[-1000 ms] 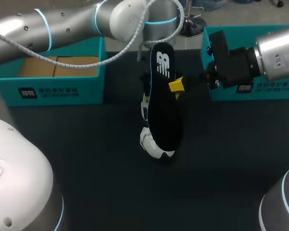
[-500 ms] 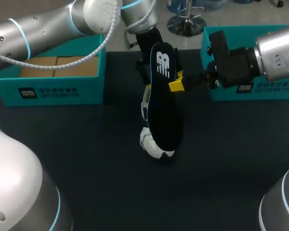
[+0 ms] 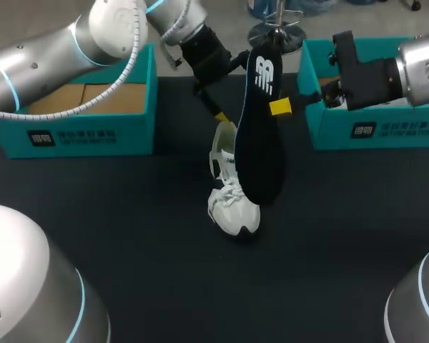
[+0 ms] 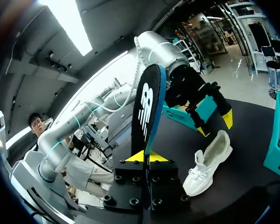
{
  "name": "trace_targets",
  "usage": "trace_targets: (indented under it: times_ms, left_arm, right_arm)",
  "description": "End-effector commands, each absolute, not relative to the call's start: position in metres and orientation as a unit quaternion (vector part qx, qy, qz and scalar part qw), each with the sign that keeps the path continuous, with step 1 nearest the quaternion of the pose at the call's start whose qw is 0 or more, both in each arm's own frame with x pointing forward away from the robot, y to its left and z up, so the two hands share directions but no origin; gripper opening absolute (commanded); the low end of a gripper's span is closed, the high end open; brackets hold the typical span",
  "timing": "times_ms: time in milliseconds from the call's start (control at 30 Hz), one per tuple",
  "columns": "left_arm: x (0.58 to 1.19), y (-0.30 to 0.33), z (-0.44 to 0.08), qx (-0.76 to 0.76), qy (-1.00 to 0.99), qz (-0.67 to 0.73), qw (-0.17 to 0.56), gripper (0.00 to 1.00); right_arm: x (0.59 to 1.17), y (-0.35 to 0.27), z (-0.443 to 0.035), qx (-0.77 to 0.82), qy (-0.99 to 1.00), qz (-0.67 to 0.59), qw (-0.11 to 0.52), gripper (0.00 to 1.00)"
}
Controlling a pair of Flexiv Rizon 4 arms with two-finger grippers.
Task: Take the shoe out of the shoebox, open the shoe tongue, remove and reinsert the insole, then place the shoe into the shoebox
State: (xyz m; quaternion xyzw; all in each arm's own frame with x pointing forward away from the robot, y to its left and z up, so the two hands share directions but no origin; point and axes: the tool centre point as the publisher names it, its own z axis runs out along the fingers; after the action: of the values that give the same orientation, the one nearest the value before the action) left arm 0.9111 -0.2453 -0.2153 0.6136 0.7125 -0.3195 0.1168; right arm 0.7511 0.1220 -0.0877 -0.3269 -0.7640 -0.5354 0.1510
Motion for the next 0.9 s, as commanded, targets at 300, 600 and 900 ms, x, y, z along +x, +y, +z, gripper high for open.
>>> trace_targets:
  times_ms: [300, 600, 900]
  left_arm:
    - [0.915, -0.236, -0.196, 0.62, 0.695, -0.334, 0.143, 1.0]
    - [0.915, -0.236, -0.196, 0.62, 0.695, -0.334, 0.143, 1.0]
    - [0.919, -0.236, -0.192, 0.619, 0.687, -0.348, 0.152, 1.0]
  right_arm:
    - [0.793, 0.098, -0.075, -0.351, -0.759, -0.522, 0.167, 0.0]
    - [0.793, 0.098, -0.075, -0.351, -0.759, -0.522, 0.167, 0.0]
    - [0.793, 0.098, -0.075, -0.351, -0.759, -0.522, 0.167, 0.0]
